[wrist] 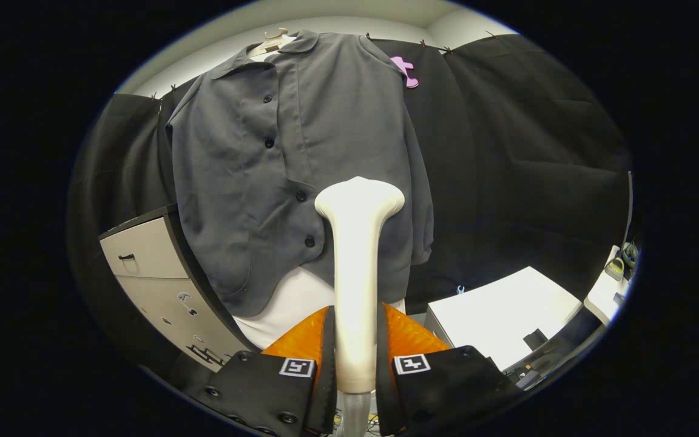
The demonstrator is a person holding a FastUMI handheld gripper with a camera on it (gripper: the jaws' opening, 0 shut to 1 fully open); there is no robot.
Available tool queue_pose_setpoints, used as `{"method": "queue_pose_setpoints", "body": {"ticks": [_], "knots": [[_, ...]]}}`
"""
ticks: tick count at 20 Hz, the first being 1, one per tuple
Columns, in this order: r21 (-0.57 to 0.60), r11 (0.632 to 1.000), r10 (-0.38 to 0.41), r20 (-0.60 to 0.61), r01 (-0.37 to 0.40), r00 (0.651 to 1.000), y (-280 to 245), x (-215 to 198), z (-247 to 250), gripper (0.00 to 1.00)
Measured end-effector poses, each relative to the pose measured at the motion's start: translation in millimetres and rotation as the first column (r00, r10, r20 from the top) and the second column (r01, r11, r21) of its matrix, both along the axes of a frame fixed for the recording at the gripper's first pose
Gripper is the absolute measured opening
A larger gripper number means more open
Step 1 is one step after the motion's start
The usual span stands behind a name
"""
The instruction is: Iron the clothes twice with a garment steamer, once on the left side and once on the right side.
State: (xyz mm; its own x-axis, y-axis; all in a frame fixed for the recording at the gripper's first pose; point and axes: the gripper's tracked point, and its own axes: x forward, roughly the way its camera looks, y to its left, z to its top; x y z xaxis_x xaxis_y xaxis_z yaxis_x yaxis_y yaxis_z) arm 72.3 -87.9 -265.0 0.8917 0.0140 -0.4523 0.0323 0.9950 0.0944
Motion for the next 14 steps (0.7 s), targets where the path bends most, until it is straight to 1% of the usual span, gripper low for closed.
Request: {"method": "queue_pose_setpoints", "body": {"ticks": [2, 4, 9, 14], "knots": [[0.0, 1.0, -0.009, -0.012, 0.009, 1.0, -1.8, -8.8, -3.4, 0.34], [0.007, 1.0, -0.02, -0.005, 0.02, 1.0, -3.8, -21.8, 4.3, 0.34], [-0.013, 0.999, -0.051, 0.086, 0.053, 0.995, -9.0, -52.2, 55.8, 0.34], [-0.01, 0.998, -0.054, 0.167, 0.056, 0.984, 4.2, -71.0, 112.9, 0.34]]}}
